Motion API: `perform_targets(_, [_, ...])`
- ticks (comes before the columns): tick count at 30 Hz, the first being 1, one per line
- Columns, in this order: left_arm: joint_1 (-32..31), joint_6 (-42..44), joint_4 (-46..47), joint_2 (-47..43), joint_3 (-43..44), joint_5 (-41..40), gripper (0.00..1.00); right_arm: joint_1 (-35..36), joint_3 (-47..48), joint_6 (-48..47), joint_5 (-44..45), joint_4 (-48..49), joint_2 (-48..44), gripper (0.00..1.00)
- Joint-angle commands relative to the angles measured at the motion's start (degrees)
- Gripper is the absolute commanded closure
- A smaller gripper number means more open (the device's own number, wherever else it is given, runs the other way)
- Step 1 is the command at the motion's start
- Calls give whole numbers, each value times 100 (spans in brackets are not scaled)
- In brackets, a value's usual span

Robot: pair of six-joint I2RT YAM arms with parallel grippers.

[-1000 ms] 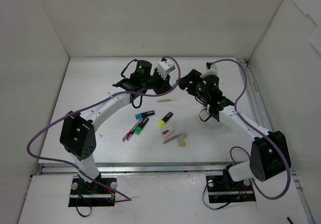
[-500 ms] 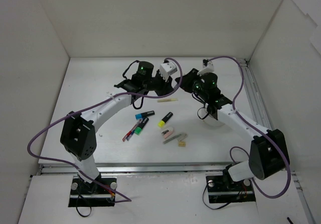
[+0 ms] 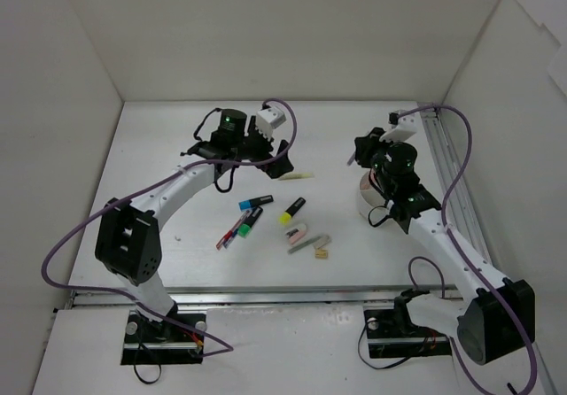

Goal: Sort the stationery into containers
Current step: Place the pen in the storage box.

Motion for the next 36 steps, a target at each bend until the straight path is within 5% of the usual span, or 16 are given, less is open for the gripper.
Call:
perform_targets(1, [413, -352, 241, -419, -52, 51, 0, -72, -232, -997, 864, 326, -310, 100])
perform_targets(21, [660, -62, -383, 283, 246, -573, 0, -565, -734, -1245, 1279, 1477, 875, 100])
perform_targets(30, [388, 895, -945, 950, 914, -687, 0, -652, -1015, -1016, 1507, 1556, 999, 100])
perform_targets(36, [89, 1317, -1481, 1618, 1721, -1136, 0, -653, -1164, -858, 1420, 1556, 937, 72])
